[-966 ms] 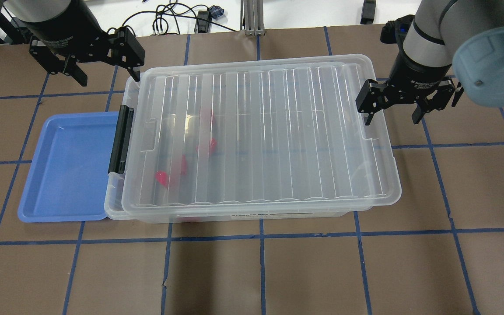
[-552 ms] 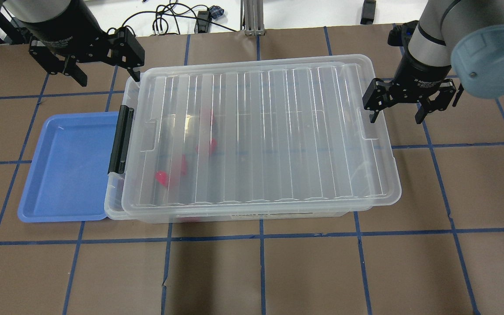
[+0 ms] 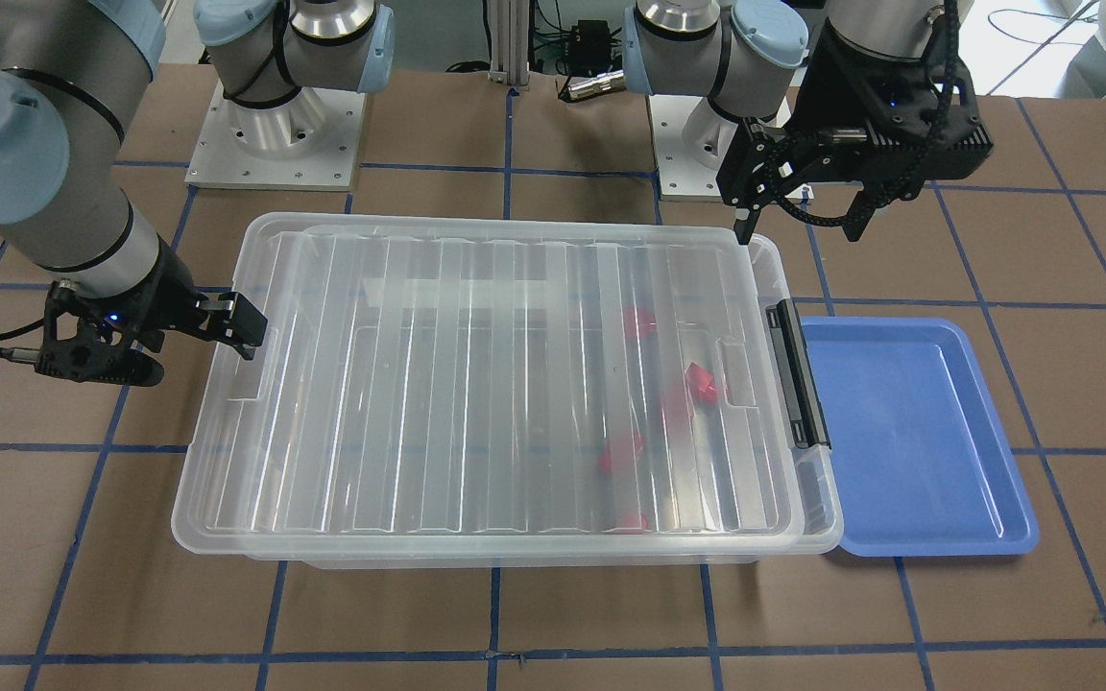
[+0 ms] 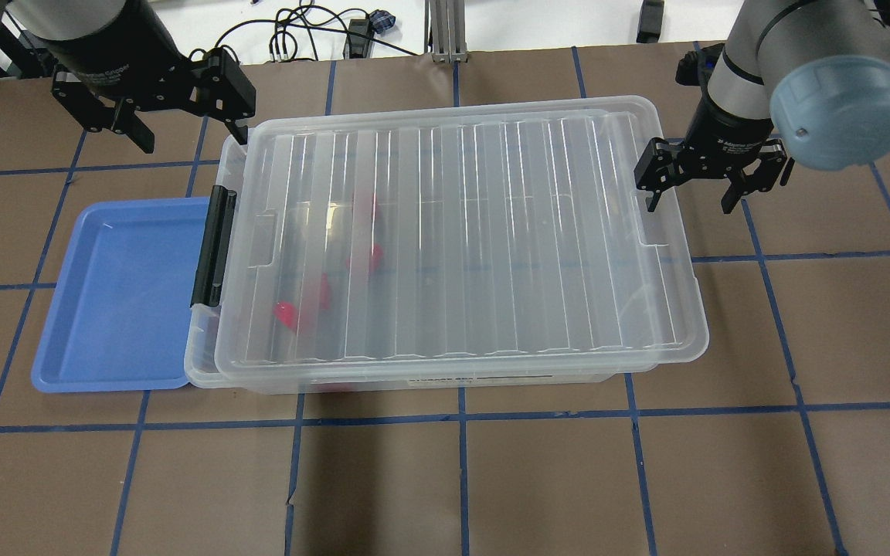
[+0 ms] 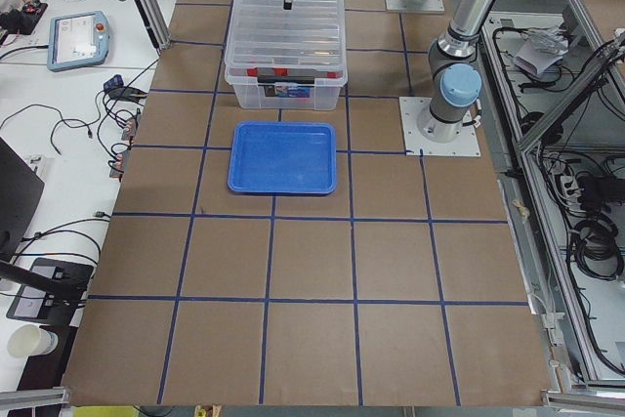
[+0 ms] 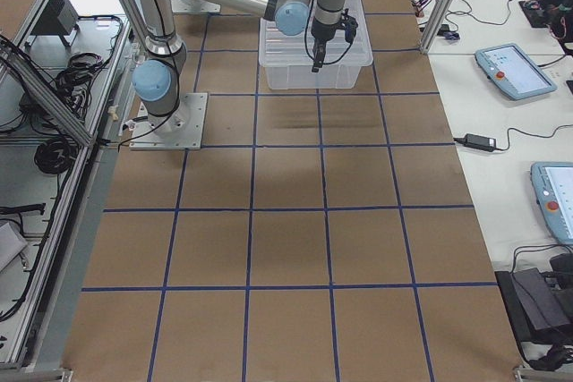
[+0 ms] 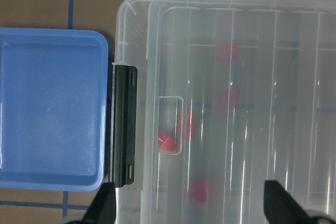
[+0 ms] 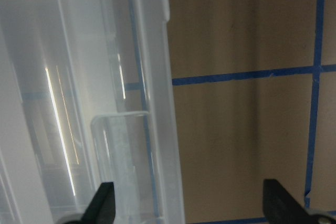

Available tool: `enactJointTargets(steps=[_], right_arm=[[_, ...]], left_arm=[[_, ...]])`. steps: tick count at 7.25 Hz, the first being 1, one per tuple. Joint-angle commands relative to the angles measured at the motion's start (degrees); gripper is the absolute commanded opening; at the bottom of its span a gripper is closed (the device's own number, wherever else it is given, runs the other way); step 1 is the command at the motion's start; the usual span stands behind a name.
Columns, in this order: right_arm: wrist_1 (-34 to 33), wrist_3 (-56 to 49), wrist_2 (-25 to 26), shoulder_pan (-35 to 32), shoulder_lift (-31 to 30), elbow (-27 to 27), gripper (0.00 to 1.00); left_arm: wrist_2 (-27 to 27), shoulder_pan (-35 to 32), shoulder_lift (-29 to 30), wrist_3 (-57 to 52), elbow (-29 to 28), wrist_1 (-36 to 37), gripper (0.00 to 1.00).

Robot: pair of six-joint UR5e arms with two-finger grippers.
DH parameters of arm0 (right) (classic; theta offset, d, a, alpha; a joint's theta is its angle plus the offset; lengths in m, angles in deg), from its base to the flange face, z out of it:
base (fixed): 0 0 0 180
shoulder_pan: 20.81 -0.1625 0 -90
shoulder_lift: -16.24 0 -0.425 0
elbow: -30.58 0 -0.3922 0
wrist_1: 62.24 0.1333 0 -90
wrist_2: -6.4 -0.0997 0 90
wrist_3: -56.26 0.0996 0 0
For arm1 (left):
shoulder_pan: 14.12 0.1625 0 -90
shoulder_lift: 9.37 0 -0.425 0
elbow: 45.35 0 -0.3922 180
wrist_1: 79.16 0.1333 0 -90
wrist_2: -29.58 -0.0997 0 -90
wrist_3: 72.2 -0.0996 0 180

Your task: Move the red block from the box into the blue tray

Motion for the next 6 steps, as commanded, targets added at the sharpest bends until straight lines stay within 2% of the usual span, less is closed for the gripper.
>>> enactJointTargets(steps=[1, 6], right_arm=[[-0.86, -0.34, 0.07, 0.49, 1.13, 0.06, 1.0], [-0.25, -1.49, -0.11, 2.69, 1.66, -0.03, 1.0]], left_arm=[[0.0, 0.0, 0.0, 0.0, 0.01, -0.09, 1.0], [0.0, 0.0, -0.09, 0.0, 0.01, 0.0, 1.0]])
